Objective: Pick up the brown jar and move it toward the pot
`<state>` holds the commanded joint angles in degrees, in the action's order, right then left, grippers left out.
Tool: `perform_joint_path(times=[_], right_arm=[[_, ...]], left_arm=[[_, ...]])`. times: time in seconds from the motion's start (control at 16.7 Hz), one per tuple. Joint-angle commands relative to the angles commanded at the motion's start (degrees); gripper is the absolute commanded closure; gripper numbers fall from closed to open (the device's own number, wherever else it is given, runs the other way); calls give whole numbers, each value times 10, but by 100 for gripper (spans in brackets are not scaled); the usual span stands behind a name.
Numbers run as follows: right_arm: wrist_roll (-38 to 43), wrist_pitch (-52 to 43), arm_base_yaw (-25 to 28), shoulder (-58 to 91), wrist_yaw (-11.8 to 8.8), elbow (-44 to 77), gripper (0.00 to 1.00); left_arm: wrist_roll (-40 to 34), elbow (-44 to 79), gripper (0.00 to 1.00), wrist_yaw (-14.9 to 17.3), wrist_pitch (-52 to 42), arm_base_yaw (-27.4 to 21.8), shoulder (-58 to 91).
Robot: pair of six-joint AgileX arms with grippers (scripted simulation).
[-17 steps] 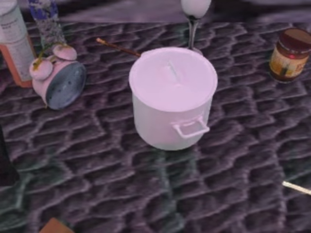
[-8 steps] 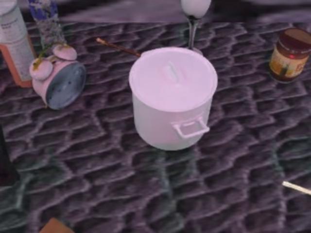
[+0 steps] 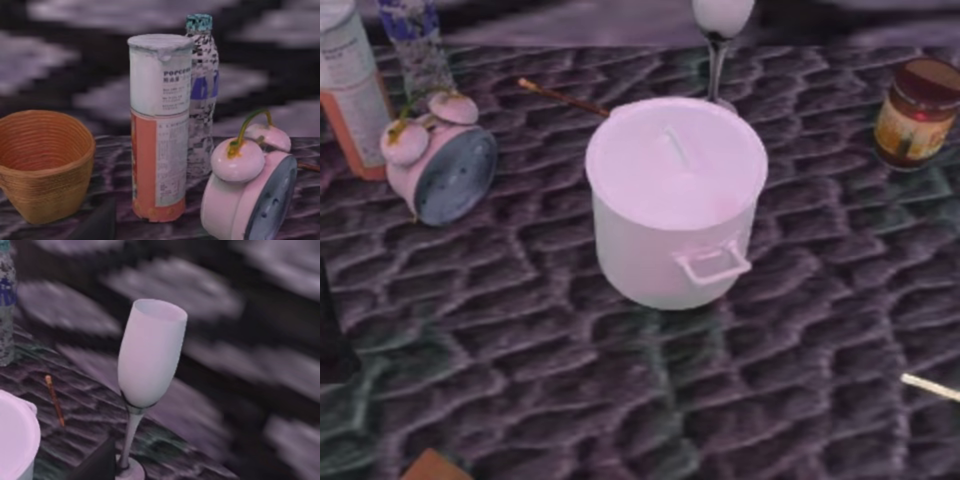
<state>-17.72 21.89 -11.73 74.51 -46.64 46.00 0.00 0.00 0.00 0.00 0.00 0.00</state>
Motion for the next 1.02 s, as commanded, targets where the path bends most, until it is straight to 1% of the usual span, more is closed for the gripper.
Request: perform_joint_path(times=[0.12,0.3,0.42,0.54,0.66,0.78,0.9,1.02], right_arm=[[-26,42,-15,117,-60,90,0],[-55,94,-34,292,-138,214,0],[-67,117,-44,407,-183,284,0],[-72,131,-52,513,-220,342,0],[-70,137,-58,605,-250,387,0],[-65,136,-62,674,-273,417,0],[-59,131,-64,720,-287,436,0],[-55,128,-65,742,-293,444,0]], left_arm=[[0,0,0,0,0,0,0],[0,0,0,0,0,0,0],[0,0,0,0,0,0,0],[0,0,0,0,0,0,0],[0,0,0,0,0,0,0],[0,0,0,0,0,0,0],[0,0,0,0,0,0,0],[0,0,0,0,0,0,0]])
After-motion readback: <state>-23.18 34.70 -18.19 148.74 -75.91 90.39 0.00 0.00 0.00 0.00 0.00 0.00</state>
